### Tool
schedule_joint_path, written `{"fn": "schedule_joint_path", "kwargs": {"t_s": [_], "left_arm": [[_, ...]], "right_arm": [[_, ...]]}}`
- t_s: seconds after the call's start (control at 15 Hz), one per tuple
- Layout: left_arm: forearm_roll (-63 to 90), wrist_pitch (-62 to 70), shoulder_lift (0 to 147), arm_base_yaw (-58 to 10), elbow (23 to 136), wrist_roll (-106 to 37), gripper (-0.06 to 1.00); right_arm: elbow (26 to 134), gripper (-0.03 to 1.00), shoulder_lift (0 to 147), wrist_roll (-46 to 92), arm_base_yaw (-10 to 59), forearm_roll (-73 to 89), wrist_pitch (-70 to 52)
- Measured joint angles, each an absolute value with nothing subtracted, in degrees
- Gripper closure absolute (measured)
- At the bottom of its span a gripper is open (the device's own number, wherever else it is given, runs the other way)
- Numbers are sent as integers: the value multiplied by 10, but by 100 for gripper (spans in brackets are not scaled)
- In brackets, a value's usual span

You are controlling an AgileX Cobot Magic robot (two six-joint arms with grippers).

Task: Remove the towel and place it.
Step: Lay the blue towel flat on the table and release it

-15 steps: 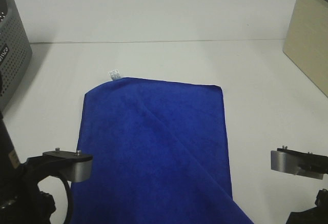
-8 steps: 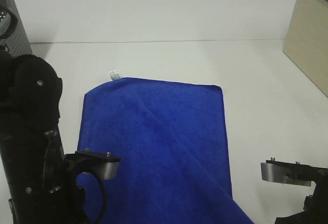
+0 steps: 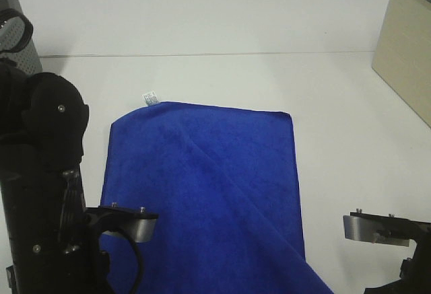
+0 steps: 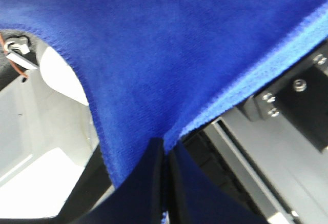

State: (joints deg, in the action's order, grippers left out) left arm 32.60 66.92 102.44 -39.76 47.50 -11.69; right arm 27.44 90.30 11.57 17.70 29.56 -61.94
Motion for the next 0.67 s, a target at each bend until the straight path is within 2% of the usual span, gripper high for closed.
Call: {"fn": "schedule_joint_path", "kwargs": {"t_s": [0.07, 0.13, 0.2, 0.33, 0.47, 0.67], "left_arm": [[335, 669, 1024, -398, 475, -117, 89], [341, 669, 1024, -398, 475, -117, 80], [345, 667, 1024, -398, 475, -117, 57], [347, 667, 1020, -398, 475, -117, 39], [347, 667, 1007, -398, 478, -120, 35], [344, 669, 996, -398, 513, -140, 35]], "right_arm": [[274, 61, 903, 116, 177, 300, -620], [274, 52, 903, 116, 177, 307, -621], [274, 37, 903, 116, 177, 312, -621], [274, 32, 903, 117, 177, 312, -621], [276, 31, 904, 118, 177, 308, -621], [328, 31, 904, 111, 177, 261, -631]]}}
